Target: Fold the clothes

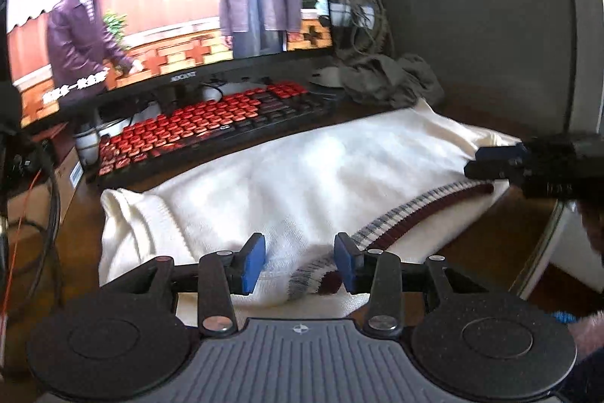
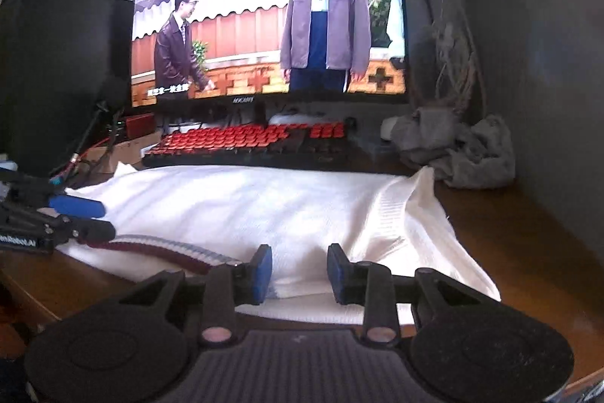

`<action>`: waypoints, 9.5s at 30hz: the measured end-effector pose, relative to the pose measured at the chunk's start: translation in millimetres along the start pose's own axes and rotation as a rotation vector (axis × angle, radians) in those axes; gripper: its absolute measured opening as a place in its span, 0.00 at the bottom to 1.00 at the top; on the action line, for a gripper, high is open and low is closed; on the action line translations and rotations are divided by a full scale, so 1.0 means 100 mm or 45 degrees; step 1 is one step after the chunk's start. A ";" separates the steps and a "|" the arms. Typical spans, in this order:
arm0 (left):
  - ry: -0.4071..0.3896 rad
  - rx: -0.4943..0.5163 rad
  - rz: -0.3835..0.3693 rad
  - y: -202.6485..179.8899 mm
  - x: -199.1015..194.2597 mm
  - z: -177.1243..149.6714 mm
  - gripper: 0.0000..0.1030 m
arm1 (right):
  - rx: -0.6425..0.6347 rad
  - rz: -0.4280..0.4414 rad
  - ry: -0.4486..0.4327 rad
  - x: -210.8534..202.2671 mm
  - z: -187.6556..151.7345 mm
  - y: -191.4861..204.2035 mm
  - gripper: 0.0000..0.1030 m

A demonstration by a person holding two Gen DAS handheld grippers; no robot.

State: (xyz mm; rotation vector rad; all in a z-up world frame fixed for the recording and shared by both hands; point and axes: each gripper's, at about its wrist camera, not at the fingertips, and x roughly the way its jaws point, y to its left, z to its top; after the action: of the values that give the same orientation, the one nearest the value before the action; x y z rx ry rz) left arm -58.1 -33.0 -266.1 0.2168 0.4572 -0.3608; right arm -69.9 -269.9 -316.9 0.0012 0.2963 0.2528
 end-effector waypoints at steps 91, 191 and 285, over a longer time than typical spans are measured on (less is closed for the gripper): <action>0.159 -0.328 0.021 0.78 1.13 0.67 0.27 | 0.016 0.255 0.402 1.88 1.12 0.52 0.08; 0.236 -0.262 -0.085 0.34 -0.14 0.12 0.39 | -0.164 -0.063 0.431 1.37 0.97 -0.44 0.17; 0.233 -0.192 -0.275 0.27 -0.11 0.30 0.06 | -0.049 0.184 0.350 0.14 0.58 -0.01 0.05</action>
State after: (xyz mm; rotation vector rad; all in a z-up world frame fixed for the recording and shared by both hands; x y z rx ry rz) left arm -44.8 -13.4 -231.4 0.0529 0.6887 -0.5178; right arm -39.7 -264.9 -266.0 -0.0507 0.5661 0.4035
